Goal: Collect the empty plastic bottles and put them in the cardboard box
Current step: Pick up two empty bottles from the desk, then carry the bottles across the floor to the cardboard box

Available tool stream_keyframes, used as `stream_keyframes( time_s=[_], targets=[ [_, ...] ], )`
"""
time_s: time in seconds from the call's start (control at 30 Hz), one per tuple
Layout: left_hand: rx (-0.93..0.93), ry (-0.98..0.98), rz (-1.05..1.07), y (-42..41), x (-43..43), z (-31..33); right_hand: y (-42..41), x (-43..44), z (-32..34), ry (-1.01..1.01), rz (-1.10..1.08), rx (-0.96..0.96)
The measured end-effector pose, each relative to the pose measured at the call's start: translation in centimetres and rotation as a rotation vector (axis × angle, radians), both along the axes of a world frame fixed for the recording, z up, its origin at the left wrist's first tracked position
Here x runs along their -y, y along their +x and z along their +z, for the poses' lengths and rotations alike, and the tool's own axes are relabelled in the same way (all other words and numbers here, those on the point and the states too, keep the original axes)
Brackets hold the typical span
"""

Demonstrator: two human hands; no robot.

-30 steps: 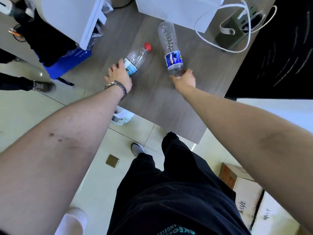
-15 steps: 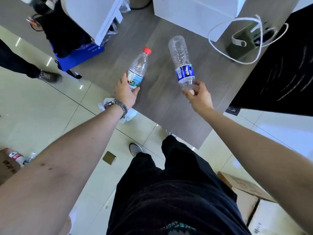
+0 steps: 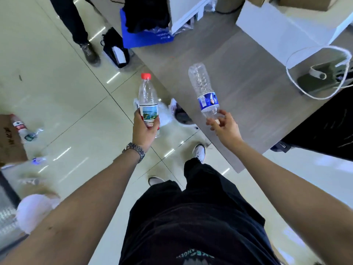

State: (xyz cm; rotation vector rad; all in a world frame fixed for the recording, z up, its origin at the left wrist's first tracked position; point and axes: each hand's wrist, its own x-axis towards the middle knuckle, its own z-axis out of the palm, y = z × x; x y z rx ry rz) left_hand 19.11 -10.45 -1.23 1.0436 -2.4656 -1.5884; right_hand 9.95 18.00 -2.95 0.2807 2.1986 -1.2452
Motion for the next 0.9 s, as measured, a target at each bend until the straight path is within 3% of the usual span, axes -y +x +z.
stream_keyframes(
  time_s=[0.37, 0.9],
  targets=[
    [0.101, -0.009, 0.368, 20.3, 9.5, 0.1, 8.9, 12.5, 1.4, -0.064, 0.174, -0.004],
    [0.102, 0.074, 0.905, 47.2, 17.4, 0.2, 24.4, 32.5, 0.5, 0.045, 0.594, 0.067]
  ],
)
